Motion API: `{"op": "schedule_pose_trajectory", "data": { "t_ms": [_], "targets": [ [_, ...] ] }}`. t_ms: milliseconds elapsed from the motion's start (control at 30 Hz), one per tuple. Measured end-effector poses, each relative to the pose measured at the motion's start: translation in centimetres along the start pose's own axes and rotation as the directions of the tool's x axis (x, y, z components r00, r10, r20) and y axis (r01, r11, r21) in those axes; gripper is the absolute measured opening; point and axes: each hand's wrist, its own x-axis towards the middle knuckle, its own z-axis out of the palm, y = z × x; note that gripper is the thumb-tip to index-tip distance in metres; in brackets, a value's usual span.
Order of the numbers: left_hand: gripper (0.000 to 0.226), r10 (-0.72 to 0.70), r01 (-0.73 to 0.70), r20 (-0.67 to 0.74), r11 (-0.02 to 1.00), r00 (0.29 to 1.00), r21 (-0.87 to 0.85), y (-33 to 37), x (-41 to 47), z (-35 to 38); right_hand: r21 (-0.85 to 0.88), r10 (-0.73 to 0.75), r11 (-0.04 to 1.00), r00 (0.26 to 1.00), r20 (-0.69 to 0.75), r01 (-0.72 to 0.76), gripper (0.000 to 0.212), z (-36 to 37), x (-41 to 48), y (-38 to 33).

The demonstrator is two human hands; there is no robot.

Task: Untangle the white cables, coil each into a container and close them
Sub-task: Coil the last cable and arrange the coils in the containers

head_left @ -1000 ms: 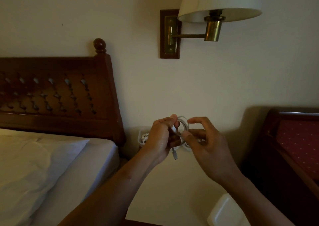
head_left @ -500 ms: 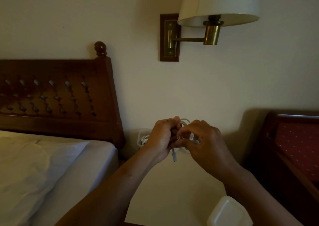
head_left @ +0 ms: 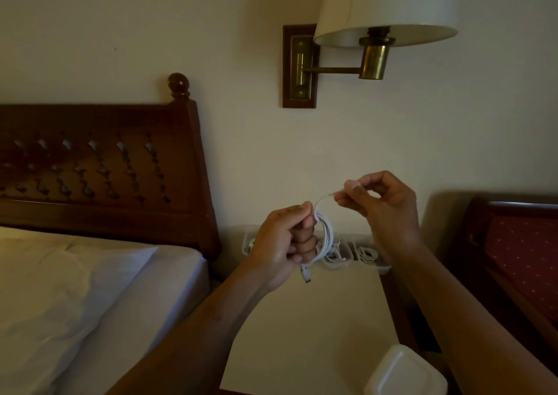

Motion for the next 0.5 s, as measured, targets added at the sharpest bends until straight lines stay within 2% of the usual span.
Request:
{"op": "schedule_pose_trajectory", "data": {
  "t_ms": [100, 200, 267, 367, 433, 500],
  "targets": [
    [0.038, 0.024, -0.023, 0.011, 0.998, 1.000, -0.065, 0.5, -0.2, 0.1, -0.135, 0.002, 0.991, 0.999, 0.045, 0.005, 0.013, -0.1, -1.8, 1.9],
    [0.041, 0.055, -0.055, -0.013, 0.996, 0.998, -0.066, 0.7, 0.3, 0.1, -0.238, 0.006, 0.970, 0.977, 0.212, 0.046, 0.017, 0.0, -3.6, 2.7],
    [0.042, 0.056, -0.057, -0.017, 0.997, 0.998, -0.047, 0.5, 0.5, -0.1, -0.356, 0.030, 0.931, 0.955, 0.296, 0.081, 0.020, 0.0, -4.1, 2.9],
    [0.043, 0.044, -0.044, 0.007, 0.999, 0.999, -0.018, -0.1, 0.6, 0.0, -0.520, 0.053, 0.842, 0.937, 0.344, 0.143, 0.018, -0.2, -4.0, 2.6],
    [0.043, 0.041, -0.041, 0.021, 0.999, 0.999, -0.012, -0.5, 0.6, 0.3, -0.492, 0.095, 0.865, 0.933, 0.347, 0.095, 0.020, -0.3, -3.8, 2.2],
    [0.042, 0.039, -0.039, 0.029, 0.999, 0.999, -0.008, -0.8, 0.7, 0.5, -0.391, 0.139, 0.920, 0.935, 0.325, -0.001, 0.024, -0.6, -3.8, 1.9]
  ]
}}
